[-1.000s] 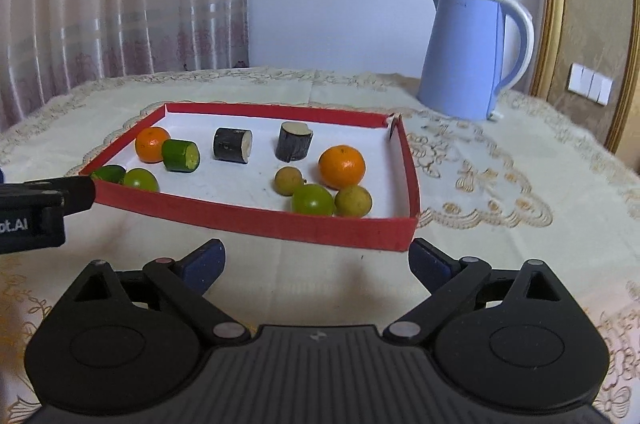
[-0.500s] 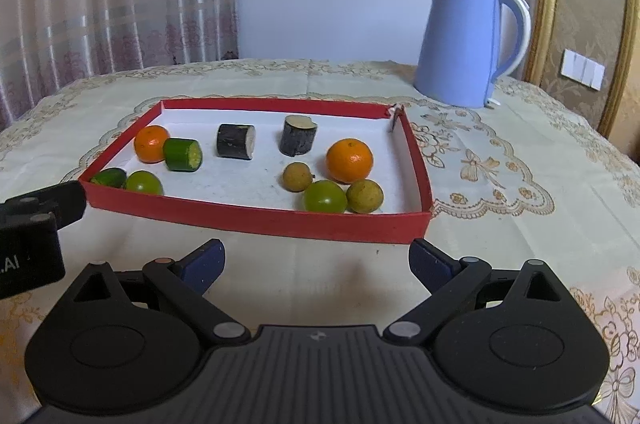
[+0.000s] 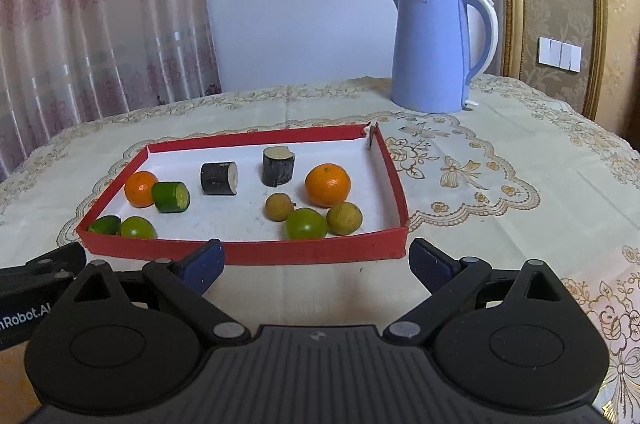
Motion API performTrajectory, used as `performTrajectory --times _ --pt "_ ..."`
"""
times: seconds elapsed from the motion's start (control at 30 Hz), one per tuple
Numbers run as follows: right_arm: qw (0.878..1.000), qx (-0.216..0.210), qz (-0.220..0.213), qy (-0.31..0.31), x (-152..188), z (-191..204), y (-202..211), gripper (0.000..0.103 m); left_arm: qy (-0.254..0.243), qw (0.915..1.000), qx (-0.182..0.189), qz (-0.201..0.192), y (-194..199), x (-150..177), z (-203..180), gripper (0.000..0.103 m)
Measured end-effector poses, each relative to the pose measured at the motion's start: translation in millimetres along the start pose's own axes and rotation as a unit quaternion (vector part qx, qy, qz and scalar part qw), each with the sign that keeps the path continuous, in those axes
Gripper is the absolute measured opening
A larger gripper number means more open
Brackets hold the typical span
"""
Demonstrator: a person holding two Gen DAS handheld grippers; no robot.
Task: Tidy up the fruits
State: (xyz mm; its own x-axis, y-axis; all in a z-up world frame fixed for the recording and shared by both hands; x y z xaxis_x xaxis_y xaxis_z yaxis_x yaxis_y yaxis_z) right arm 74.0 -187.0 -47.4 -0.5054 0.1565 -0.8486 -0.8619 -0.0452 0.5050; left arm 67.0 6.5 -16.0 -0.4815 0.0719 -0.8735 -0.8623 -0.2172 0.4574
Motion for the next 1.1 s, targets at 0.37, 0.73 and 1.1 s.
performTrajectory --times 0.37,0.73,1.1 --pt "1.000 0.007 -0.004 0.011 0.9 4.4 0.1 0.099 -0.003 1.0000 0.000 0.001 -2.1 0.0 -2.1 0.103" --pt "1.000 0.008 -0.004 0.012 1.2 4.0 -1.0 0.099 -0.002 1.0000 0.003 0.007 -4.8 1.3 -2.0 0.103" --pt "1.000 0.009 0.004 0.015 3.6 5.1 -6.9 0.099 -0.010 0.9999 0.007 0.002 -8.2 0.3 -3.6 0.103"
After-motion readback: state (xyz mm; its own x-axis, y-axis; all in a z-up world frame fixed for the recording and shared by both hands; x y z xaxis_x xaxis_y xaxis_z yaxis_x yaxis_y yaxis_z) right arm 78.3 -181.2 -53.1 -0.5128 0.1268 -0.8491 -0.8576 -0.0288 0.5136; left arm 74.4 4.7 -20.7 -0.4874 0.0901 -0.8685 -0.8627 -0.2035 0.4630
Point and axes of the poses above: each gripper's, at about its wrist camera, not at the fingertips, and y roughly against the way its jaws point, z to its left, x to its underside, the point moved 9 cm from there along -y, roughly the way its jaws point, and after that the axes turned 7 degrees about -x, right-handed, at the moved point
